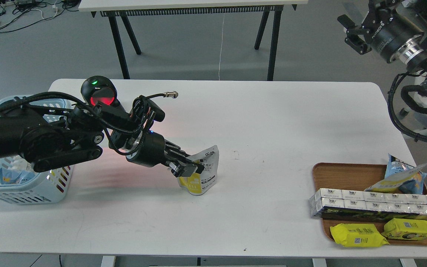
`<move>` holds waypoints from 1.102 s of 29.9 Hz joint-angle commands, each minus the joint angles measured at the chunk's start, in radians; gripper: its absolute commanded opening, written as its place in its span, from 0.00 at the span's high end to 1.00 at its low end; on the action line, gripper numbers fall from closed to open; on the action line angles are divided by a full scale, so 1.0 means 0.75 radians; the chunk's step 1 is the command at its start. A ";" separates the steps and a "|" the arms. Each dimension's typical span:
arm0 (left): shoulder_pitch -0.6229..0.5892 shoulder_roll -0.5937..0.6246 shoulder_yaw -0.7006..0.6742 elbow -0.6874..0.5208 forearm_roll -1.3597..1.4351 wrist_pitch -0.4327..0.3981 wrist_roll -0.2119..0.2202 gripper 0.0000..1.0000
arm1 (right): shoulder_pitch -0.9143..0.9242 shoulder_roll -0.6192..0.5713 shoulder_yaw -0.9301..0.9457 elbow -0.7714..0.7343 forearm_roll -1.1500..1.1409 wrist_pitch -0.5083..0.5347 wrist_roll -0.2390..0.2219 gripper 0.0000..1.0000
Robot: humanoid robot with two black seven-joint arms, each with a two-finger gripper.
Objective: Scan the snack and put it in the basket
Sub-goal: 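Lift the bag with the left gripper and hold it over the scanner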
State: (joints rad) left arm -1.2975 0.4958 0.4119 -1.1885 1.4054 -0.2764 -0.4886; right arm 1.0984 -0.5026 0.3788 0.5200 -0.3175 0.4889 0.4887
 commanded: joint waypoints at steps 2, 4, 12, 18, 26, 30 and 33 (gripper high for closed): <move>0.000 0.018 -0.009 -0.005 -0.013 0.002 0.000 1.00 | -0.006 -0.003 0.000 0.000 0.000 0.000 0.000 0.02; -0.002 0.048 -0.015 -0.005 -0.013 -0.002 0.000 1.00 | -0.012 -0.003 0.000 0.000 0.000 0.000 0.000 0.02; -0.088 0.230 -0.052 -0.005 -0.004 -0.008 0.000 1.00 | -0.012 -0.005 0.004 0.000 0.000 0.000 0.000 0.02; -0.141 0.345 -0.050 0.000 0.000 -0.008 0.000 1.00 | -0.012 0.003 0.006 0.002 0.000 0.000 0.000 0.02; -0.182 0.409 -0.040 0.140 0.088 -0.004 0.000 1.00 | -0.010 0.003 0.008 0.002 0.002 0.000 0.000 0.02; -0.182 0.431 -0.040 0.171 0.092 -0.002 0.000 1.00 | -0.010 0.001 0.012 0.004 0.002 0.000 0.000 0.02; -0.182 0.445 -0.040 0.171 0.096 0.002 0.000 1.00 | -0.010 0.003 0.014 0.004 0.002 0.000 0.000 0.02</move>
State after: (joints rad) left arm -1.4339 0.8197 0.3820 -1.0614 1.4746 -0.2767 -0.4887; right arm 1.0906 -0.5006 0.3878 0.5231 -0.3161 0.4885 0.4887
